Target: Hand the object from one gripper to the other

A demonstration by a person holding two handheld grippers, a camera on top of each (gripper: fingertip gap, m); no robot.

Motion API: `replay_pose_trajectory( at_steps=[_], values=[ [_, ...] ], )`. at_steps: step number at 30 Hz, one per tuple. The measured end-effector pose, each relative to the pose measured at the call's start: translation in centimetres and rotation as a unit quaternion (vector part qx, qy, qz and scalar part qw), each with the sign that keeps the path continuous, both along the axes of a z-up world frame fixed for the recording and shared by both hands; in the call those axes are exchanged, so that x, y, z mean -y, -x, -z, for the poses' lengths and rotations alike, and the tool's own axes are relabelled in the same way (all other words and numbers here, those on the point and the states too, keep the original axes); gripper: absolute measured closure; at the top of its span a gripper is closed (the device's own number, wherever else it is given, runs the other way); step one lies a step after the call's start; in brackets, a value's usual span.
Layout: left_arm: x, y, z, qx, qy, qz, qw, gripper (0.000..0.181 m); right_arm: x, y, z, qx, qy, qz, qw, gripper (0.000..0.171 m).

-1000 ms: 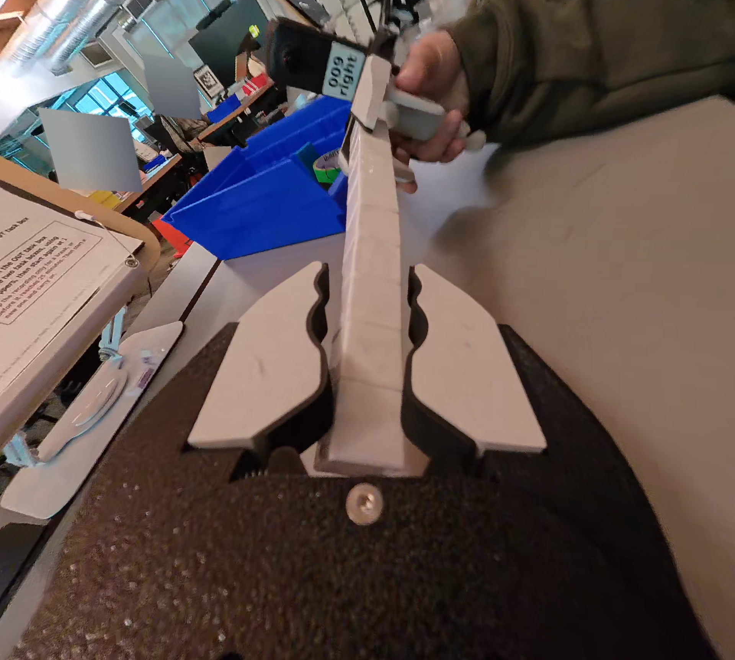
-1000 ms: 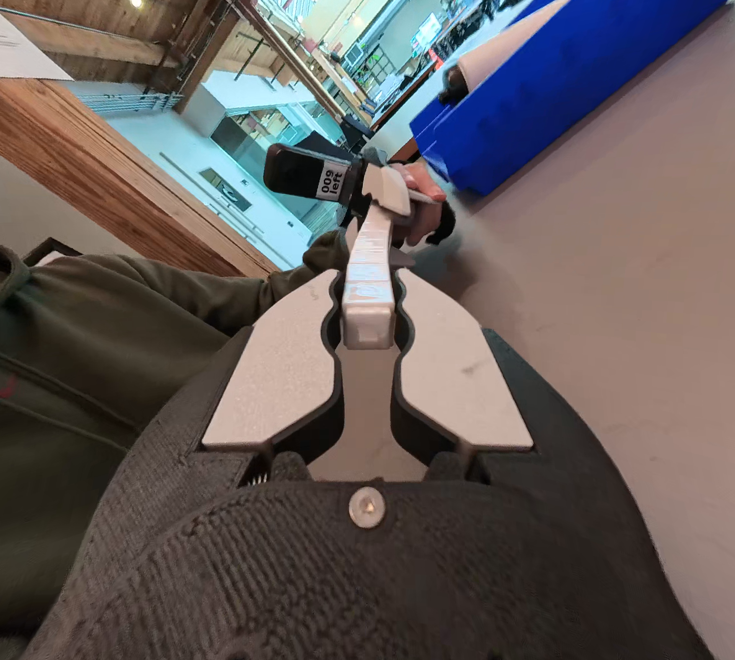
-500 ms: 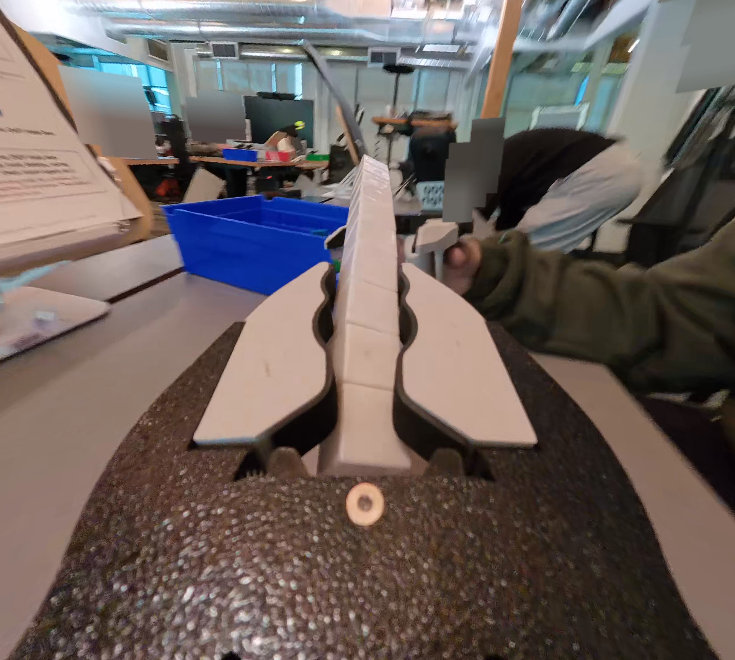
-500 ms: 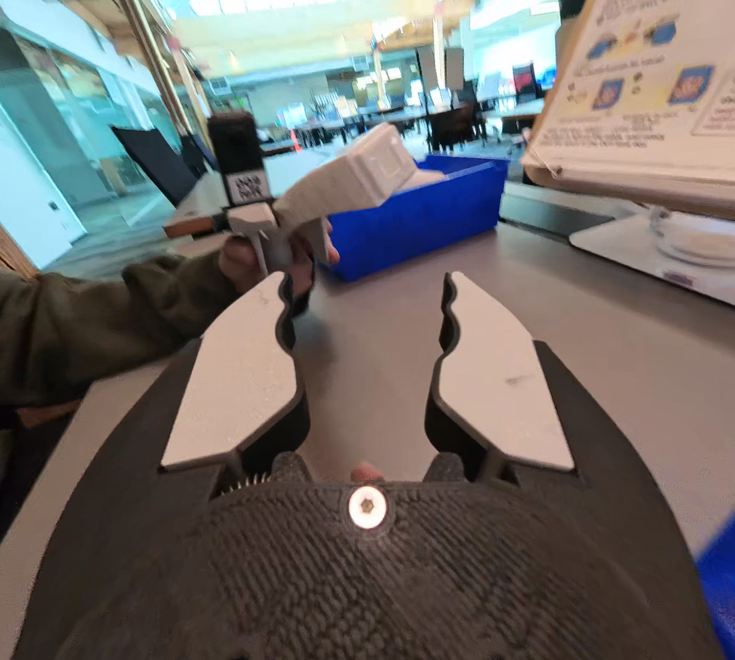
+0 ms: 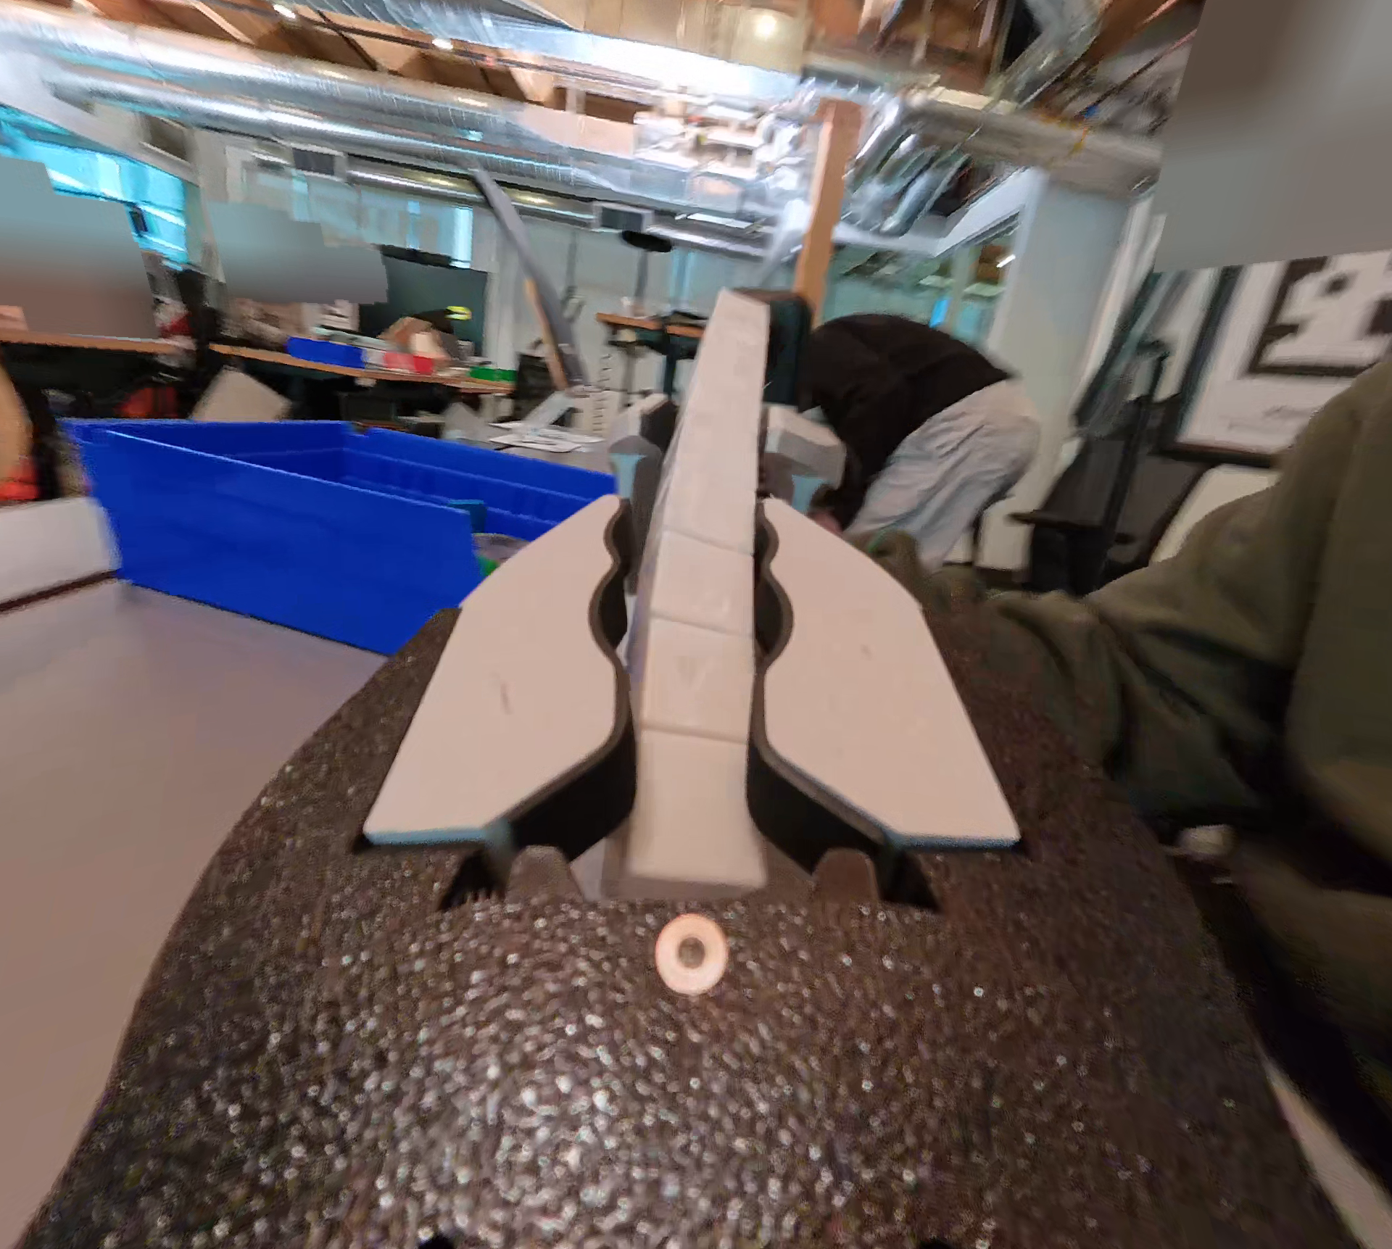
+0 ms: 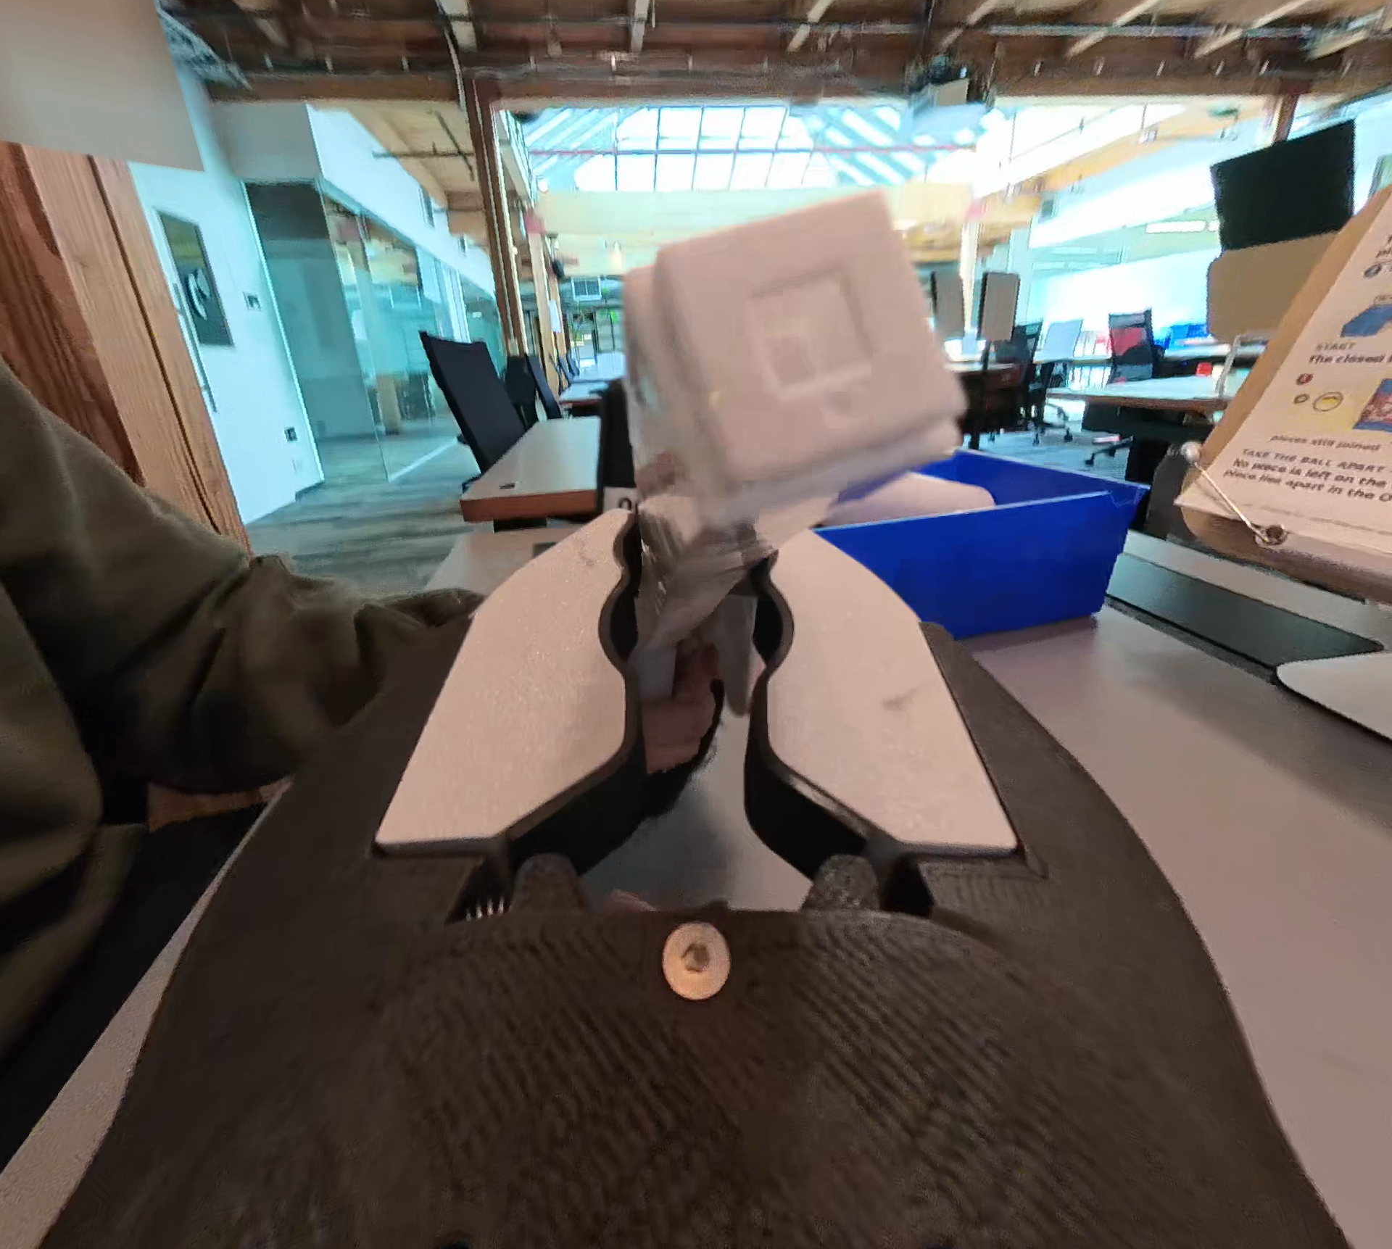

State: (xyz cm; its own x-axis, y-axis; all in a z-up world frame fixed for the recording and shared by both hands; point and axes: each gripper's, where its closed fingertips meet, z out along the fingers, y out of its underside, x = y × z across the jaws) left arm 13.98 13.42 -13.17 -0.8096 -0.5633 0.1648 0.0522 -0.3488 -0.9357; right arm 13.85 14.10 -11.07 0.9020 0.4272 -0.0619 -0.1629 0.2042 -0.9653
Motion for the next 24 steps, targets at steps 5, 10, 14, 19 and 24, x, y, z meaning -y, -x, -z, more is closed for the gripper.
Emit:
replay_pose_trajectory(
  at_steps=[5, 10, 14, 19, 24],
  values=[
    [-2.0, -1.6, 2.1, 0.079, -0.236, -0.176, 0.952, 0.134, -0.1, -2.4, 1.1, 0.023, 0.053, 0.055, 0.997, 0.145],
    [-2.8, -2.2, 3.7, 0.058, -0.332, -0.196, 0.921, 0.138, -0.3, -3.5, 3.3, 0.162, 0.103, 0.124, 0.973, 0.145],
    [-2.3, -2.1, 4.6, 0.039, -0.354, -0.168, 0.919, 0.14, -0.7, -2.4, 4.9, 0.258, 0.126, 0.125, 0.95, 0.145],
    [-1.4, -2.4, 6.1, 0.047, -0.422, -0.166, 0.89, 0.155, -1.3, -0.9, 5.7, 0.329, 0.125, 0.121, 0.928, 0.145],
    [-1.7, -2.9, 5.4, 0.04, -0.409, -0.198, 0.89, 0.159, -1.4, -1.1, 4.8, 0.336, 0.084, 0.153, 0.926, 0.138]
  ],
)
